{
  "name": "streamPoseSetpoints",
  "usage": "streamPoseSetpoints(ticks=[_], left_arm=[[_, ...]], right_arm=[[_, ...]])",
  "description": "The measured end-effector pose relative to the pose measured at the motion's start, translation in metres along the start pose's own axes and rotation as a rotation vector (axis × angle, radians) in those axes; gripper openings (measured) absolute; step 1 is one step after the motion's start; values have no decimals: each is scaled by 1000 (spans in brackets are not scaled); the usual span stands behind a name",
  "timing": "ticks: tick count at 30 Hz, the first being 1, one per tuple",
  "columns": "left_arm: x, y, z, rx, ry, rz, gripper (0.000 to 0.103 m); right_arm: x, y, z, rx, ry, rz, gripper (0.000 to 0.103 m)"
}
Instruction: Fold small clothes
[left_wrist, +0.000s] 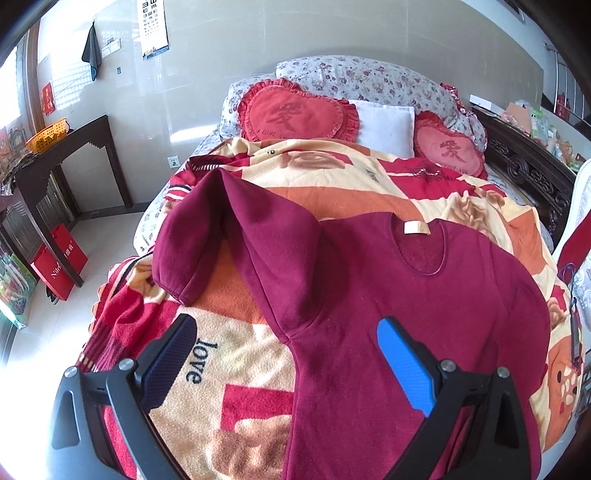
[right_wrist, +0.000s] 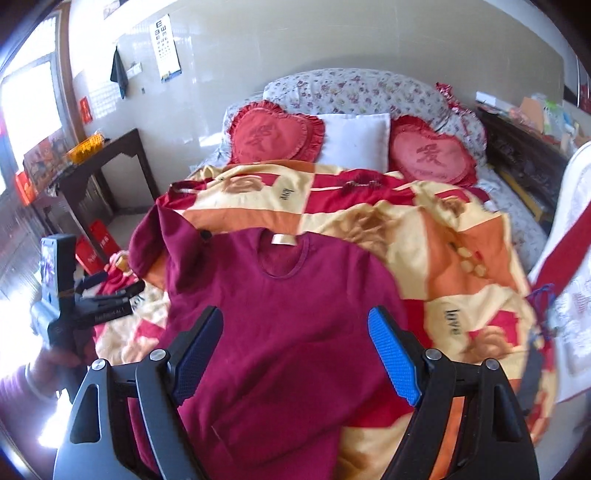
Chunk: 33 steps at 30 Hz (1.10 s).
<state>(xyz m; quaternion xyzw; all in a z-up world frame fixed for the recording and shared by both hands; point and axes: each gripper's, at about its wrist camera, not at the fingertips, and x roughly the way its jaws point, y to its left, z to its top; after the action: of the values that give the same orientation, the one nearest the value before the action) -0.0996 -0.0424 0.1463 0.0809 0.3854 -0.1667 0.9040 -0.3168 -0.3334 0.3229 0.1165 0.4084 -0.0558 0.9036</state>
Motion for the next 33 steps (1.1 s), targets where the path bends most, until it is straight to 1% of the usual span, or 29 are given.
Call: streamPoseSetpoints(ticks=[2,6,9,12,17,28,33], left_arm=[[3,1,0,-4,3,4,100],[11,3,1,-18,17,5,100],[19,5,2,-32,27,2,100],[26,9,1,-43,35,5,100],[38,14,0,-53,52,14,100],[57,27,-1,-70,77,28,100],[66,47,-2,-104,88,47,100]], right_arm=[[21,11,-1,14,-5,11,65],[58,36,1,-15,3,15,64],[80,51,1,-33,11,14,64],[96,61,2,-40,21,30,64],[114,74,0,-74,35,20,64],[142,84,-6,-79,90,34,64],[150,91,-6,-91,101,44,64]])
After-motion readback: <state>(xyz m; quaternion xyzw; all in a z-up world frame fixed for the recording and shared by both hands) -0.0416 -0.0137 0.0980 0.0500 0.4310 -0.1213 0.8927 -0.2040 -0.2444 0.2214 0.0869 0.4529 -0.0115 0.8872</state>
